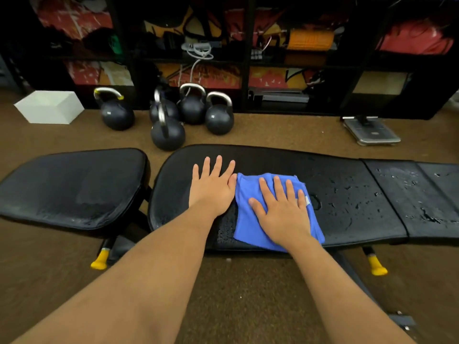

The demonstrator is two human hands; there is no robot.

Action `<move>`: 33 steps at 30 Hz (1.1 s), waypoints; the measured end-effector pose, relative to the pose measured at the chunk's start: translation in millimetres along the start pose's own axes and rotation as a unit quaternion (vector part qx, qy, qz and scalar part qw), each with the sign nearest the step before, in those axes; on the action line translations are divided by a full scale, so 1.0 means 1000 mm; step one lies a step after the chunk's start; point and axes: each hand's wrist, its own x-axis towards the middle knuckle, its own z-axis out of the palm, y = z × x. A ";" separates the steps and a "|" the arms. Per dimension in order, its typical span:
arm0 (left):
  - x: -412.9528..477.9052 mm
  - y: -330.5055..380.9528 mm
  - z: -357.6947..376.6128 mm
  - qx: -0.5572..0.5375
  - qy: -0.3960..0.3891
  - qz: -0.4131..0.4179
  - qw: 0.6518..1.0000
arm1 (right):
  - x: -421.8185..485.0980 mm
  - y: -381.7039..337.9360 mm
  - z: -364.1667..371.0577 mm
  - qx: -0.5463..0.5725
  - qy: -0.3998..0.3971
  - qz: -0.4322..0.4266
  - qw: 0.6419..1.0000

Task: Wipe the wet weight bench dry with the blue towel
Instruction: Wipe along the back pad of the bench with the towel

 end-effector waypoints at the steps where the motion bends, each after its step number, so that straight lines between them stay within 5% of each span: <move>1: 0.000 0.000 0.000 -0.004 0.000 0.000 1.000 | 0.012 0.001 -0.001 0.004 -0.002 0.004 1.000; 7: 0.001 0.000 0.000 -0.005 -0.006 0.003 1.000 | 0.071 0.005 -0.005 0.014 -0.011 0.032 0.999; 17: -0.002 -0.001 0.000 -0.001 -0.002 0.009 1.000 | 0.011 0.002 0.001 0.023 -0.005 0.050 0.998; 33: -0.003 0.001 0.000 0.010 0.006 0.003 1.000 | 0.036 0.004 -0.003 0.026 -0.005 0.048 0.999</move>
